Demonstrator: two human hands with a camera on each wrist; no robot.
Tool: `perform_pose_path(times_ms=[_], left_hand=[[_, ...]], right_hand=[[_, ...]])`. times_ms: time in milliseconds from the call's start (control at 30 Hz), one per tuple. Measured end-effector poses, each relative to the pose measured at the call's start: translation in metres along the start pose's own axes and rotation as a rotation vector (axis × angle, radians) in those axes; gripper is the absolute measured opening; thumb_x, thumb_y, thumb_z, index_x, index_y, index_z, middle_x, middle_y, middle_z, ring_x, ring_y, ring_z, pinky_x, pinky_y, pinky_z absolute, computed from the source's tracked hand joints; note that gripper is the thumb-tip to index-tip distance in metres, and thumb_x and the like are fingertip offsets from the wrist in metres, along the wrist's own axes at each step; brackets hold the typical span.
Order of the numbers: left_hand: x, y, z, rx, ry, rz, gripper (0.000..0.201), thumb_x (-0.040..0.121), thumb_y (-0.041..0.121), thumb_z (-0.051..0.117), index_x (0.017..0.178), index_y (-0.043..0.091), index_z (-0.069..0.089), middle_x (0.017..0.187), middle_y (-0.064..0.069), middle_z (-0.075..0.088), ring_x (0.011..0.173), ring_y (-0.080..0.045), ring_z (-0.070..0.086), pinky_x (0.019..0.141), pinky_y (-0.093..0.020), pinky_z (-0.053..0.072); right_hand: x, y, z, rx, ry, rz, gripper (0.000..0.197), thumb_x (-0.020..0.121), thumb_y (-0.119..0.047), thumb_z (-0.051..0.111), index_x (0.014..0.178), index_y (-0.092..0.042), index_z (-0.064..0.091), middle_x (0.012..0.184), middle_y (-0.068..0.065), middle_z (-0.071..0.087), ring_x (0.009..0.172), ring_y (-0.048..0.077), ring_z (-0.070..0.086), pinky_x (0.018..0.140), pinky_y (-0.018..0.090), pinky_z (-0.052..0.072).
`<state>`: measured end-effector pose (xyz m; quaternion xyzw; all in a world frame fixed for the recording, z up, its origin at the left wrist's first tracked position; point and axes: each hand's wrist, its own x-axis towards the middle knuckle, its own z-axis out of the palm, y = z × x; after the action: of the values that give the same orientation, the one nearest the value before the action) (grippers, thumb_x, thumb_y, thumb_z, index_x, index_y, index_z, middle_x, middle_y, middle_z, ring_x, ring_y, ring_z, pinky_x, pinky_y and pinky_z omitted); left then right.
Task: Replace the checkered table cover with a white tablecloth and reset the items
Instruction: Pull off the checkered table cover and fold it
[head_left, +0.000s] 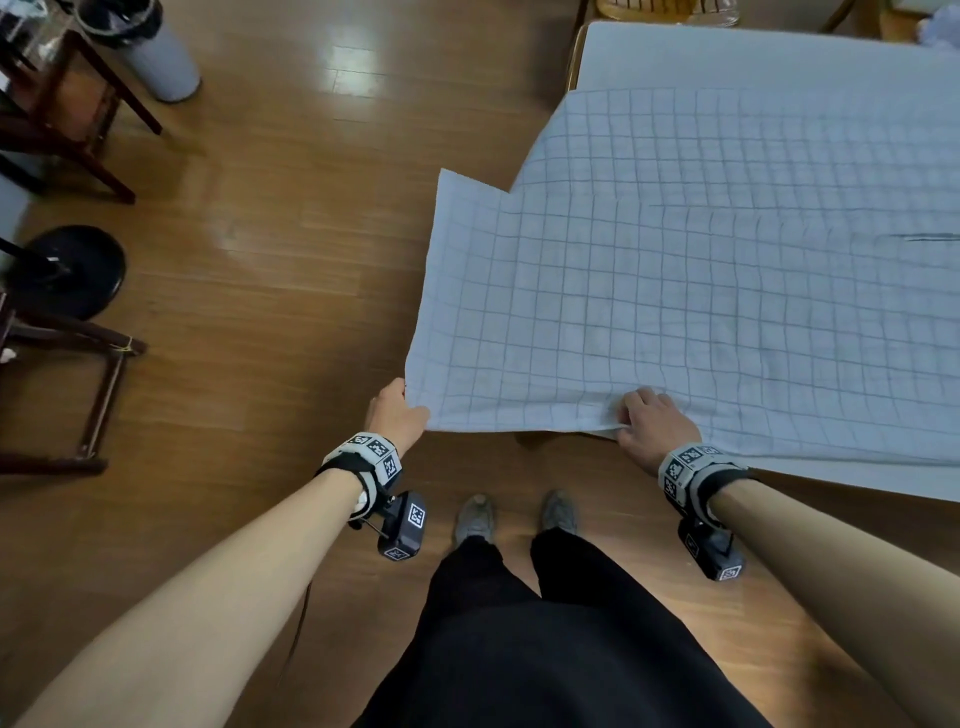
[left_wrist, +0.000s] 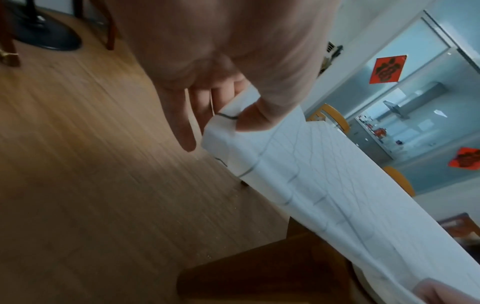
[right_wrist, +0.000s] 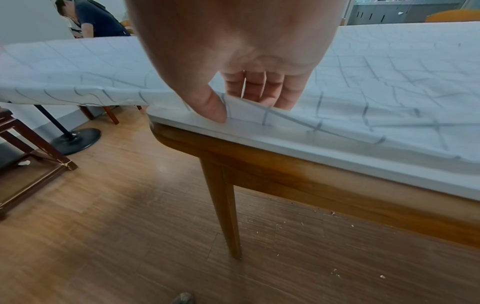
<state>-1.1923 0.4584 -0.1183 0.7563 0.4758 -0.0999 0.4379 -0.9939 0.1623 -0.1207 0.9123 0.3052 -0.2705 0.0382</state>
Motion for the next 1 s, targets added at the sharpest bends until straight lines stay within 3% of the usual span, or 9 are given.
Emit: perform_pose_path(times_ms=[100,300,367,400,467,533,600,767,1000], left_hand=[[0.001,-0.009,-0.002,0.072,-0.018,0.013,0.023,0.083,-0.001,0.054,0.103,0.010,0.059,0.100,-0.004,0.065,0.092,-0.027,0.059,0.077,-0.040,0.053],[0.004,-0.013,0.004,0.094,0.055,0.034,0.022,0.084,-0.011,0.047,0.093,0.007,0.056,0.097,-0.011,0.064,0.085,-0.029,0.055,0.064,-0.032,0.040],[0.004,-0.011,0.005,0.075,0.075,0.010,0.028,0.084,-0.012,0.048,0.104,0.006,0.054,0.101,-0.011,0.061,0.087,-0.026,0.051,0.067,-0.033,0.040],[0.005,-0.011,0.006,0.049,0.080,-0.006,0.039,0.082,-0.012,0.051,0.116,0.007,0.052,0.107,-0.010,0.059,0.092,-0.025,0.052,0.071,-0.034,0.043],[0.007,-0.009,0.005,0.006,0.107,-0.018,0.068,0.079,-0.012,0.060,0.140,0.011,0.038,0.130,-0.011,0.053,0.116,-0.028,0.052,0.093,-0.037,0.047],[0.006,0.000,0.005,0.013,0.133,-0.016,0.084,0.079,-0.010,0.064,0.150,0.012,0.025,0.149,-0.011,0.037,0.138,-0.030,0.034,0.113,-0.042,0.034],[0.002,0.014,0.007,0.013,0.135,-0.007,0.085,0.080,-0.007,0.064,0.152,0.012,0.023,0.155,-0.010,0.028,0.145,-0.029,0.022,0.118,-0.044,0.024],[-0.017,0.062,0.026,0.009,0.062,0.124,0.072,0.083,0.003,0.060,0.148,0.013,0.030,0.149,-0.009,0.038,0.140,-0.027,0.031,0.115,-0.045,0.030],[-0.080,0.156,0.095,0.203,-0.116,0.370,0.057,0.091,0.013,0.057,0.144,0.018,0.037,0.141,-0.004,0.049,0.124,-0.026,0.050,0.099,-0.038,0.042]], right_hand=[[-0.003,-0.002,0.001,-0.014,0.003,0.003,0.026,0.087,-0.026,0.053,0.109,-0.014,0.048,0.122,0.006,0.048,0.113,0.026,0.044,0.086,0.035,0.044],[-0.026,0.006,0.008,0.002,-0.026,0.032,0.028,0.084,-0.022,0.059,0.111,-0.019,0.054,0.119,0.005,0.050,0.115,0.025,0.044,0.089,0.035,0.045],[-0.037,0.011,0.013,0.029,-0.017,0.070,0.025,0.085,-0.021,0.059,0.110,-0.019,0.057,0.118,0.004,0.051,0.116,0.025,0.044,0.089,0.036,0.045],[-0.043,0.014,0.015,0.058,-0.009,0.089,0.024,0.086,-0.021,0.059,0.110,-0.018,0.058,0.118,0.004,0.051,0.116,0.025,0.045,0.089,0.035,0.044],[-0.055,0.019,0.017,0.123,-0.001,0.116,0.025,0.088,-0.021,0.059,0.112,-0.017,0.059,0.116,0.004,0.052,0.115,0.023,0.047,0.088,0.033,0.042],[-0.066,0.026,0.016,0.173,0.007,0.132,0.025,0.089,-0.022,0.058,0.114,-0.017,0.059,0.115,0.003,0.052,0.112,0.022,0.049,0.088,0.032,0.041],[-0.077,0.032,0.014,0.197,0.027,0.135,0.025,0.089,-0.022,0.059,0.114,-0.018,0.059,0.114,0.002,0.053,0.109,0.021,0.051,0.088,0.032,0.042],[-0.098,0.059,-0.002,0.231,0.074,0.132,0.027,0.090,-0.021,0.059,0.117,-0.018,0.060,0.119,0.002,0.054,0.111,0.021,0.052,0.092,0.033,0.043],[-0.138,0.132,-0.017,0.316,0.139,0.137,0.028,0.091,-0.020,0.060,0.118,-0.016,0.060,0.123,0.004,0.053,0.116,0.023,0.052,0.095,0.036,0.045]])
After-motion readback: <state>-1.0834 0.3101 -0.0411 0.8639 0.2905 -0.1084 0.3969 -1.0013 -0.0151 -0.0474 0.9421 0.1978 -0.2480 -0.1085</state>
